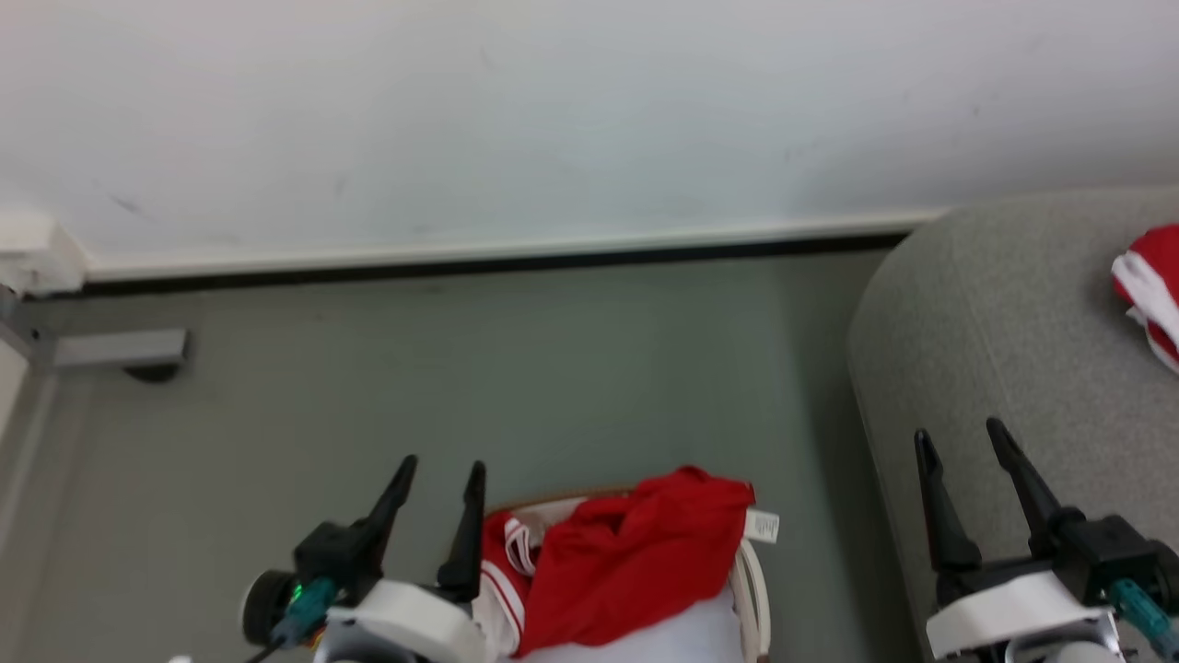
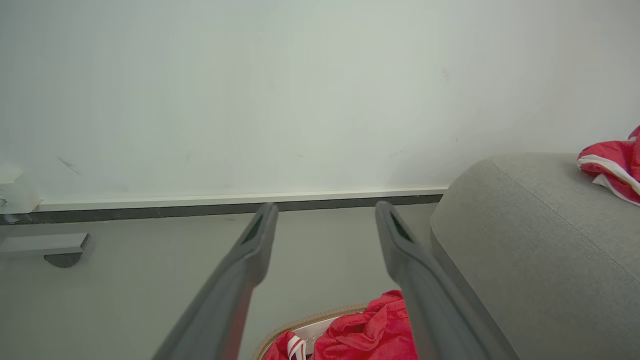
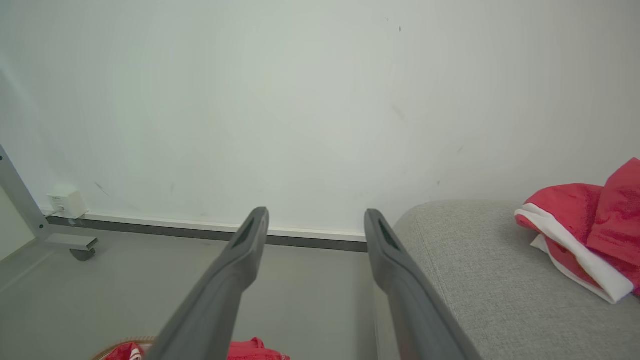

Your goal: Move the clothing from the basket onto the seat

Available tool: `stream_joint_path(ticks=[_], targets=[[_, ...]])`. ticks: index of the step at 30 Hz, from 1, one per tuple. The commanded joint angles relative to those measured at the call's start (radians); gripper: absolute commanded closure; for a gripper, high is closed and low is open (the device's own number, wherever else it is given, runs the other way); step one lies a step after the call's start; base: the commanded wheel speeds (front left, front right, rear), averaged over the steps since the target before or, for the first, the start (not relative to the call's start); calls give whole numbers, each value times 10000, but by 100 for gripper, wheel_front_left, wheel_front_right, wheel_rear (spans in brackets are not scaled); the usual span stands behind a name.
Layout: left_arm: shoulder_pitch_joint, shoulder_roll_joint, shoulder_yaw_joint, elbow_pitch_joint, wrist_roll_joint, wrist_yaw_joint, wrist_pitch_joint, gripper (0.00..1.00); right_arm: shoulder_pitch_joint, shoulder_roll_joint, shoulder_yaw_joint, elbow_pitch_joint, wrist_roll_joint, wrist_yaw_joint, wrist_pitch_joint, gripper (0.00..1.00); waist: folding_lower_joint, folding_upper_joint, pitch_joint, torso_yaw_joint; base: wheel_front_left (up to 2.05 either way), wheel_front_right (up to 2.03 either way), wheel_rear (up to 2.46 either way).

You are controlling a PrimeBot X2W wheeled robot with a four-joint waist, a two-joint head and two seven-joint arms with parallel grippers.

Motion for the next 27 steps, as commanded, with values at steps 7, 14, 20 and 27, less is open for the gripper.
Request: stream_joint_path(ticks=[7,14,20,27], targets=[[-1612,-94,-835,1343,440,-574,815,0,-1179,200,127,-359,-6,-25,-19,0,-1,0,2646,-730,0,0,0],[-3019,-236,-1394,2744,555,-806,1639,0,-2281,330,401,-764,179,-25,-19,0,-1,0,4462,-1151,0,0,0],[-3898,-126,-1411,3822,735,-606,1855,0,-2966,330,622,-1154,642,-25,-19,0,-1,0,5747,-1353,0,0,0],[-4838,131,-1359,4934,985,-87,1956,0,-3480,333,619,-1396,1112,-25,-19,0,-1,0,6761,-1471,0,0,0]])
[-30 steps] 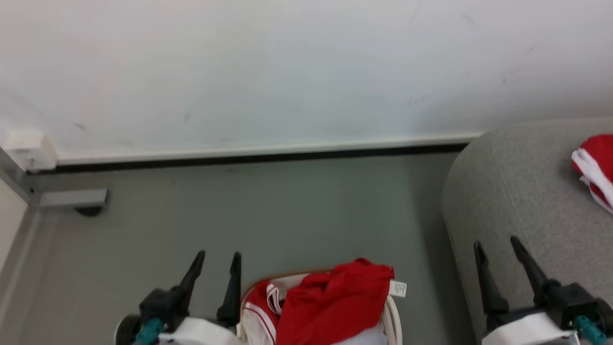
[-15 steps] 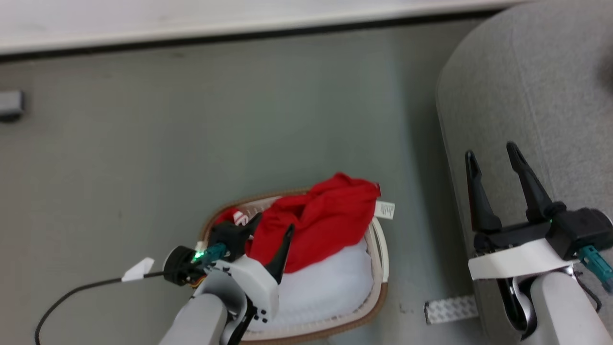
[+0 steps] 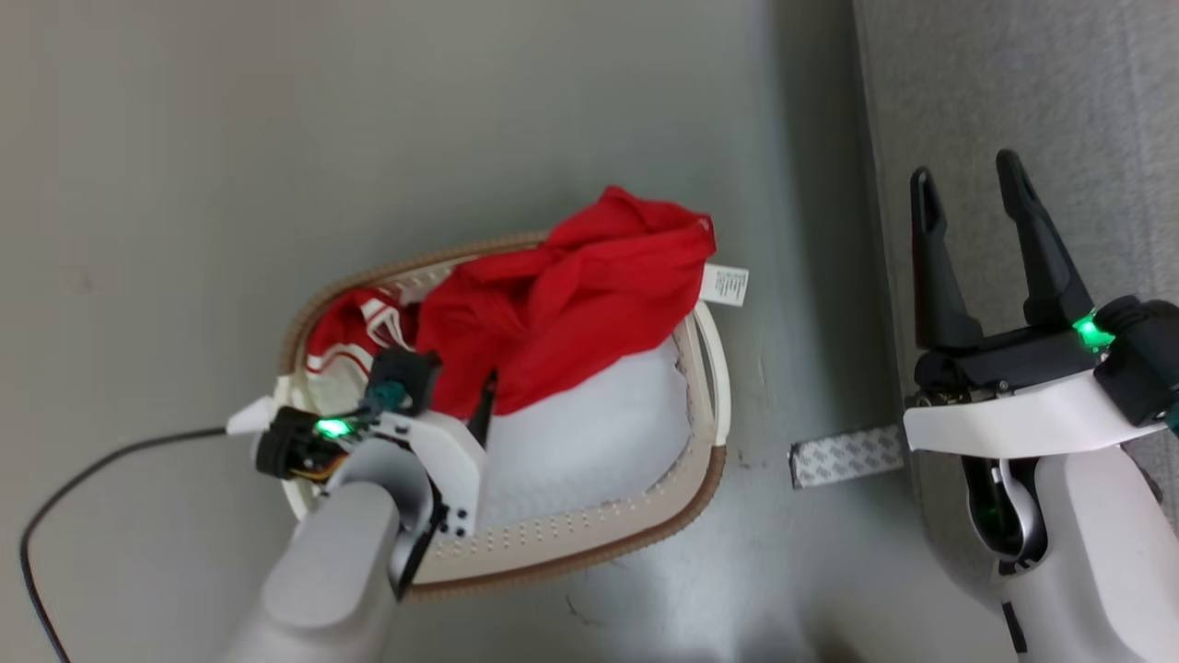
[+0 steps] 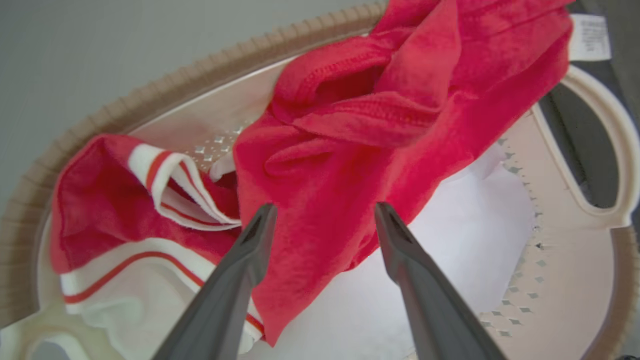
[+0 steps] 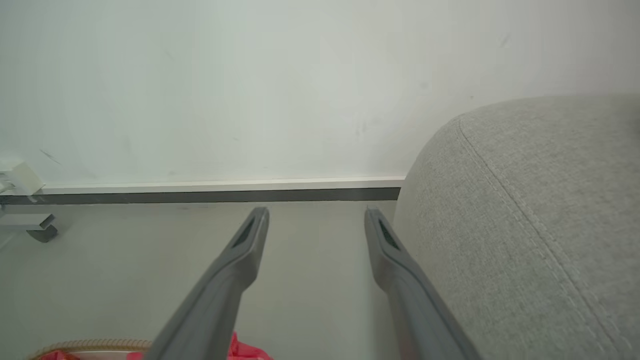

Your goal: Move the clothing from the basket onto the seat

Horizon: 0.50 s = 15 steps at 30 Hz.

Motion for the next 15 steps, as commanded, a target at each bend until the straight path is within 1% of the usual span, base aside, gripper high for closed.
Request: stream_joint_path(ticks=[1,3,6,11,15], targets=[[-215,118,-15,126,131,72,18,0,-177,14,-12,-89,80,-25,-19,0,-3,0,497,-159,0,0,0],[-448,194,-10,367,204,244,-14,0,-250,16,33,-148,202,-25,-19,0,-3,0,693,-198,0,0,0],[-780,271,15,656,219,376,-64,0,-351,15,111,-231,372,-25,-19,0,-3,0,961,-270,0,0,0],[-1209,473,23,1115,260,480,-131,0,-407,15,300,-391,570,-25,-19,0,-3,0,1377,-445,0,0,0],[-1585,479,-103,1399,323,391,-175,0,-409,12,394,-488,739,-25,-19,0,-3,0,1639,-597,0,0,0]])
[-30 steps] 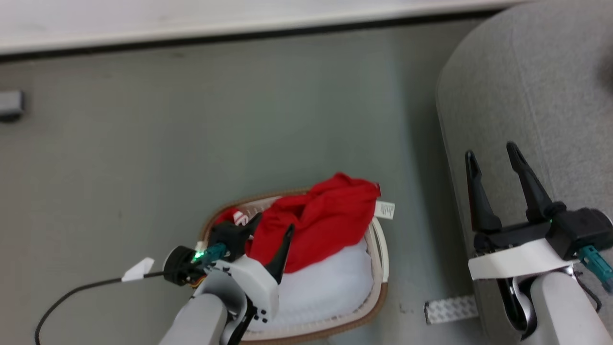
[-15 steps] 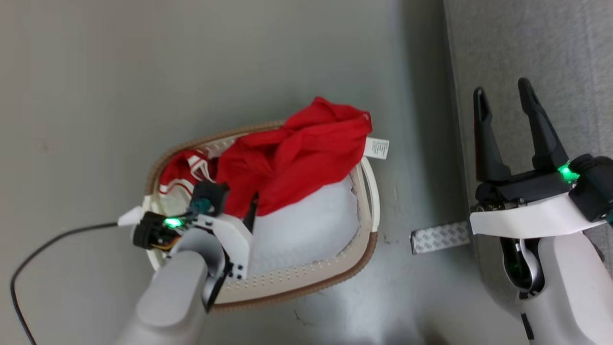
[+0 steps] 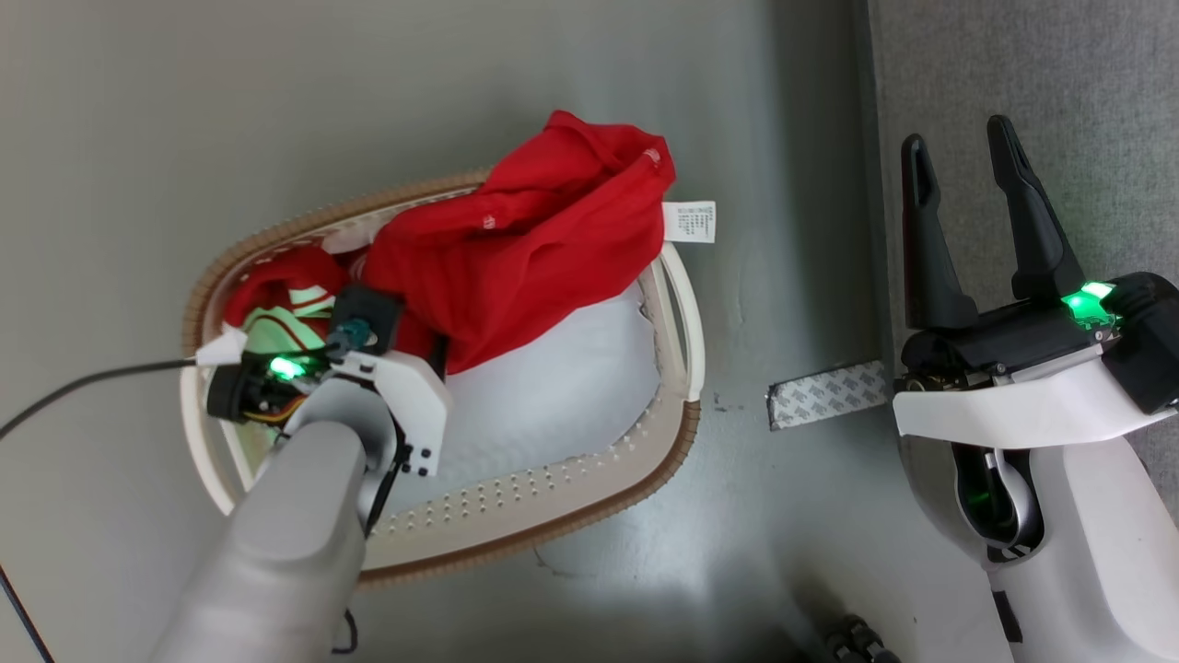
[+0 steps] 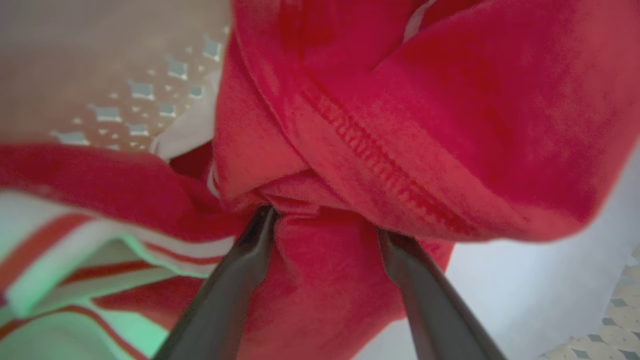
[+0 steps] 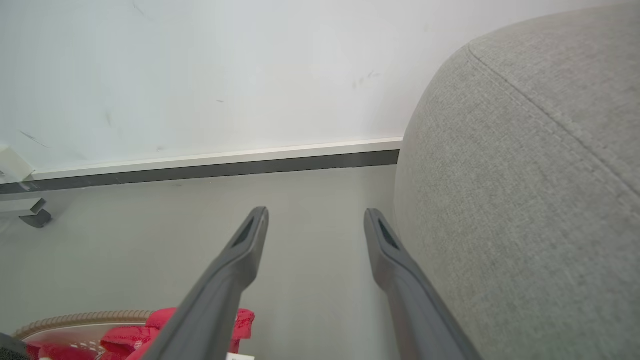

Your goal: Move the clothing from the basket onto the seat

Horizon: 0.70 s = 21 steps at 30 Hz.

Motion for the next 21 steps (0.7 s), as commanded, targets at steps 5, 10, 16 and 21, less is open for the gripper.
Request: stream_joint_path(ticks=[5,10,16,21], targets=[[-435,7,-223,356,215,-79,-39,0,-7,7,-61,-37,145,-25,-19,0,-2,0,289,-186,0,0,0],[-633,-71,-455,706,312,-177,8,100,108,0,-164,-26,312,-25,-19,0,-2,0,306,-227,0,0,0],[-500,-209,-575,1020,69,-411,-297,100,247,-6,-162,125,414,-26,-19,0,-2,0,-132,-209,0,0,0],[14,-397,-540,987,-274,-658,-825,100,582,-5,-293,388,343,-26,-19,0,-2,0,-1212,-1,0,0,0]])
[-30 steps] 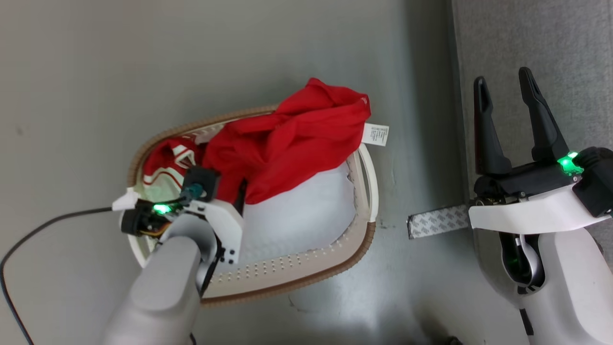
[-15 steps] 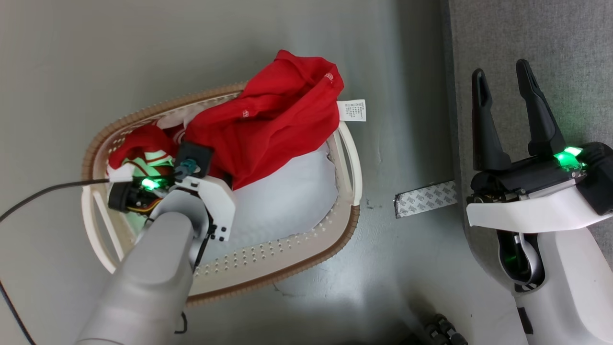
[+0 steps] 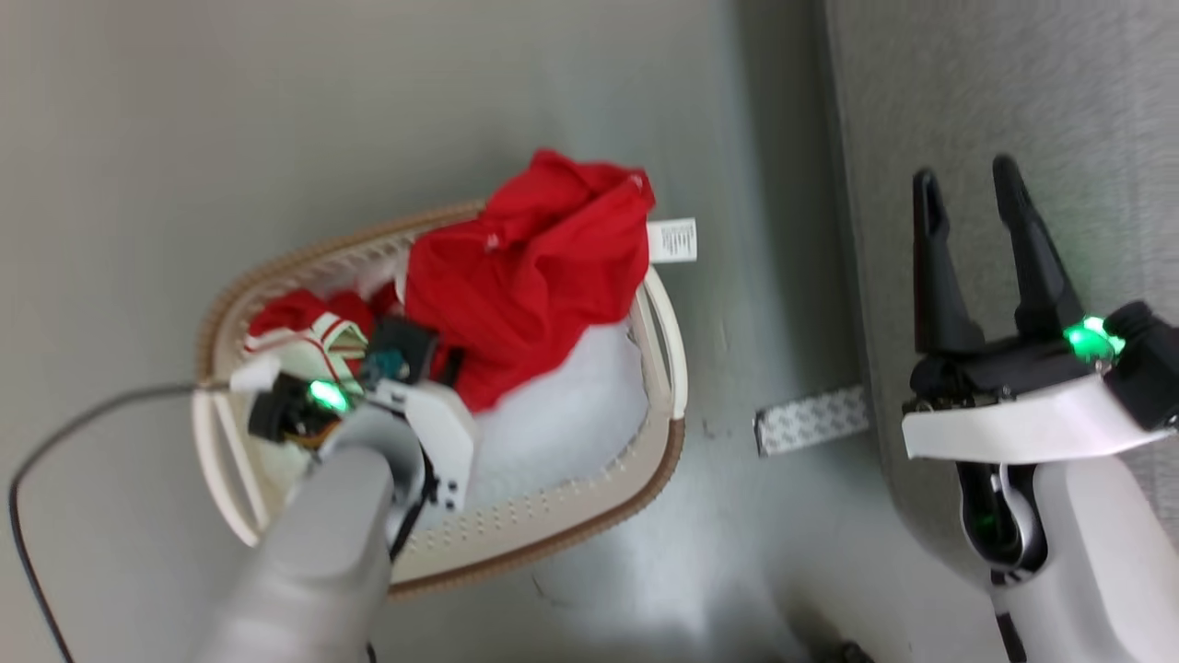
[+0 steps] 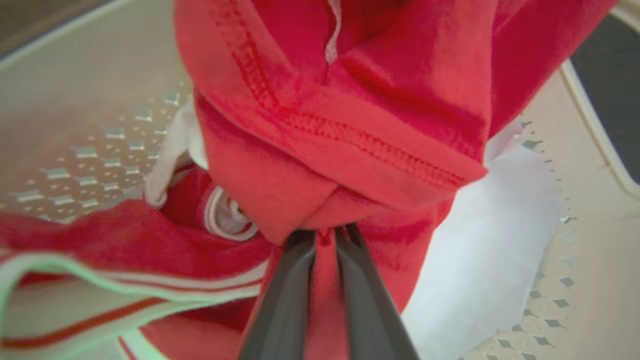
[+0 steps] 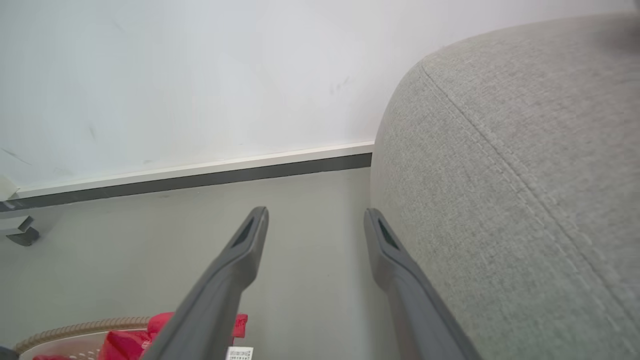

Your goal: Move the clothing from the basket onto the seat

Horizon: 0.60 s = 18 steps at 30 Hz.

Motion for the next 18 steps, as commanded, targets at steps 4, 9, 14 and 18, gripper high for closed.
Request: stream_joint_path(ticks=[4,9,14,18], targets=[[646,-185,49,-271,-426,-232,-411,100,569,-25,-319,264,-140,-26,-19,0,-1,0,-1689,449,0,0,0],[1470,-386,134,-816,-1053,-431,-655,100,1307,-25,-635,655,-442,-26,-19,0,-1,0,-3381,864,0,0,0],[2346,-464,261,-1670,-1644,-396,-685,100,2153,-25,-753,996,-735,-24,-19,0,-1,0,-5090,1111,0,0,0],[2937,-479,385,-2612,-2006,-204,-573,100,2774,-28,-781,1245,-972,-26,-19,0,-1,0,-6259,1285,0,0,0]])
